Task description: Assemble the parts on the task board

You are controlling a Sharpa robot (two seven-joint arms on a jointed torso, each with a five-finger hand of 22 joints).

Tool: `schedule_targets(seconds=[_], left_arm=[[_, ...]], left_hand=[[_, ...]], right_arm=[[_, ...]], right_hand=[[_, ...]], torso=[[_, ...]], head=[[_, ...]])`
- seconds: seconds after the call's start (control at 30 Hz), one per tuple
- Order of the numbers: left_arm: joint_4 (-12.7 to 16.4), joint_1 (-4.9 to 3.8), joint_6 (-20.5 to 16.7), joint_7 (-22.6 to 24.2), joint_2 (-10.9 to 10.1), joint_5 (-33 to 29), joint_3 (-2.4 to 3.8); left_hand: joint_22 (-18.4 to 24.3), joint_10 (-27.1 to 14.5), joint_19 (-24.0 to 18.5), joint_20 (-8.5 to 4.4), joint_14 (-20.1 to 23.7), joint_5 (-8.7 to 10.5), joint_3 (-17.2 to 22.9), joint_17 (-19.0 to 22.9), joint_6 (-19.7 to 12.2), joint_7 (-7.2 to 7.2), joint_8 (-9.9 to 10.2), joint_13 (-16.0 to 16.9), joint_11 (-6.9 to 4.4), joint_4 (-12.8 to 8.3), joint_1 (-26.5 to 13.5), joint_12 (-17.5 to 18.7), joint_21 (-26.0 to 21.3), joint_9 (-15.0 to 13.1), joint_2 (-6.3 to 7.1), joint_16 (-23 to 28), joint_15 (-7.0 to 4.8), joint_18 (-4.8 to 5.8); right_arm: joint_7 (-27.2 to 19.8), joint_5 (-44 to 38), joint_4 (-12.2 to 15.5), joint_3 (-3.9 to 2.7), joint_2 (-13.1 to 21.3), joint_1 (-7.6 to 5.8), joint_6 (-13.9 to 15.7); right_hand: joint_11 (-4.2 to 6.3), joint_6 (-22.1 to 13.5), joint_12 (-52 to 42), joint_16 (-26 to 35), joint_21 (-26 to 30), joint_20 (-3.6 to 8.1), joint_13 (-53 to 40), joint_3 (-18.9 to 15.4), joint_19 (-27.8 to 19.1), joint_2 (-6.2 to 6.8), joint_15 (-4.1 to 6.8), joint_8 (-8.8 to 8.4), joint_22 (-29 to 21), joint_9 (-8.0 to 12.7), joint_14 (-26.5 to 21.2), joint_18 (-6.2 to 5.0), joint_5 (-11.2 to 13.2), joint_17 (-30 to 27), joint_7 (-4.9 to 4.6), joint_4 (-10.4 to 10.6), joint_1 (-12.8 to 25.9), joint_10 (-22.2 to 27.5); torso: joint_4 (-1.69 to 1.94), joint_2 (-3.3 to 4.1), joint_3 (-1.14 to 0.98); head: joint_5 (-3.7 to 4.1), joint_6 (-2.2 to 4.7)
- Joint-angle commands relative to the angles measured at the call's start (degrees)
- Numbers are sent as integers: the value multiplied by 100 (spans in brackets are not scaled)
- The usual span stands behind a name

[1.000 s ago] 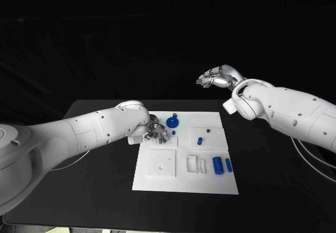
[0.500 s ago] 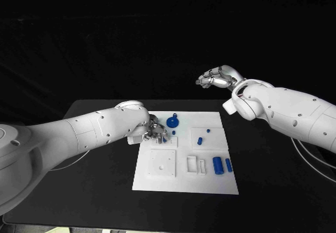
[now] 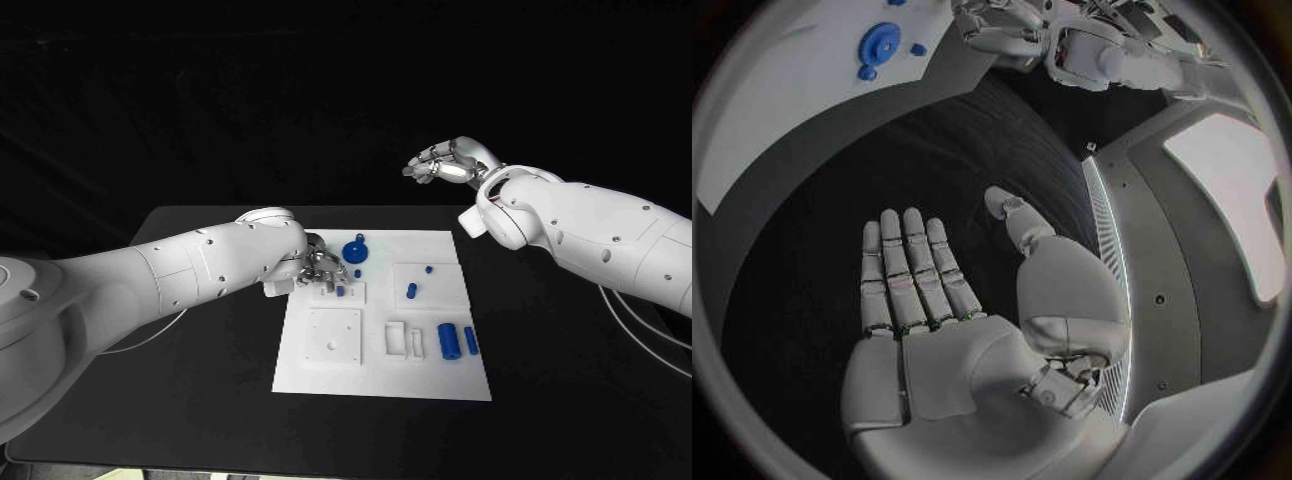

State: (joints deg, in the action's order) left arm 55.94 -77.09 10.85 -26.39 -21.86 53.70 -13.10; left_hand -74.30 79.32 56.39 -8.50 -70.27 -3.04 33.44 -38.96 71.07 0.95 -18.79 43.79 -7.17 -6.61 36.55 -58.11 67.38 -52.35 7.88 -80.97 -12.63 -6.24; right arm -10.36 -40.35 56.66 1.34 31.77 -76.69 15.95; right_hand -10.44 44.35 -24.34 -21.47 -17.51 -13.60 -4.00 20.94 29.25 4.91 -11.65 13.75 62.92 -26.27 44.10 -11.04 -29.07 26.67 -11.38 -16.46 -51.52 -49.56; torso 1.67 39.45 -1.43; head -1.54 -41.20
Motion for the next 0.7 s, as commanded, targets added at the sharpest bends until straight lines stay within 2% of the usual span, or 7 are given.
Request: schedule_targets(seconds=[0.03, 0.17, 0.47, 0.6, 0.7], left_arm=[[11, 1, -94, 123, 1, -2, 2], [7, 1, -84, 128, 6, -6, 2], [17, 1, -119, 156, -13, -7, 1], [169, 1, -368, 237, -141, 5, 7], [348, 0, -616, 303, -279, 18, 18]], left_hand=[[14, -38, -56, -690, 52, 25, 47, 14, -63, -9, 36, -15, 9, 99, 45, 46, -28, -12, 139, 43, 3, -39], [18, -40, -58, -684, 59, 25, 90, 21, -76, -17, 45, -19, 18, 164, 117, 65, -30, -26, 205, 54, 13, -34], [17, -45, -62, -681, 64, 25, 99, 24, -90, -23, 51, -18, 24, 153, 230, 78, -24, -42, 193, 60, 18, -31], [28, -128, -98, -670, 124, 24, 81, 47, -222, -57, 130, -32, 52, 164, 285, 138, -50, -23, 236, 114, 28, -22], [53, -224, -169, -648, 210, 23, 78, 84, -308, -97, 178, -63, 91, 174, 346, 224, -111, -14, 279, 199, 65, -3]], right_arm=[[-2, -46, -2, -4, -2, 1, -31], [-2, -46, -2, -4, -5, 1, -33], [-4, -45, -3, -3, -3, 5, -41], [-17, -45, 18, -3, 27, 7, -32], [-18, -45, 45, -2, 77, 13, -25]], right_hand=[[3, 9, 28, 13, 26, 14, 5, -30, -35, 29, 15, 30, 5, 7, -41, -29, -34, -7, -104, 10, -30, -49], [3, 7, 29, 13, 28, 13, 6, -32, -39, 30, 14, 30, 7, 9, -44, -28, -33, -10, -104, 10, -29, -49], [2, 6, 31, 14, 32, 12, 6, -35, -46, 30, 11, 31, 9, 11, -51, -27, -32, -15, -105, 9, -28, -49], [2, 6, 32, 14, 34, 11, 6, -38, -50, 29, 10, 31, 11, 13, -55, -27, -31, -18, -105, 10, -26, -51], [2, 6, 32, 14, 35, 10, 6, -40, -52, 29, 9, 32, 12, 14, -57, -26, -30, -19, -105, 11, -24, -51]], torso=[[2, 1, 0], [3, -1, -1], [0, -3, 5], [0, -2, 4], [1, -3, 7]], head=[[4, -1], [1, -8], [-6, 3], [1, 13], [25, 53]])
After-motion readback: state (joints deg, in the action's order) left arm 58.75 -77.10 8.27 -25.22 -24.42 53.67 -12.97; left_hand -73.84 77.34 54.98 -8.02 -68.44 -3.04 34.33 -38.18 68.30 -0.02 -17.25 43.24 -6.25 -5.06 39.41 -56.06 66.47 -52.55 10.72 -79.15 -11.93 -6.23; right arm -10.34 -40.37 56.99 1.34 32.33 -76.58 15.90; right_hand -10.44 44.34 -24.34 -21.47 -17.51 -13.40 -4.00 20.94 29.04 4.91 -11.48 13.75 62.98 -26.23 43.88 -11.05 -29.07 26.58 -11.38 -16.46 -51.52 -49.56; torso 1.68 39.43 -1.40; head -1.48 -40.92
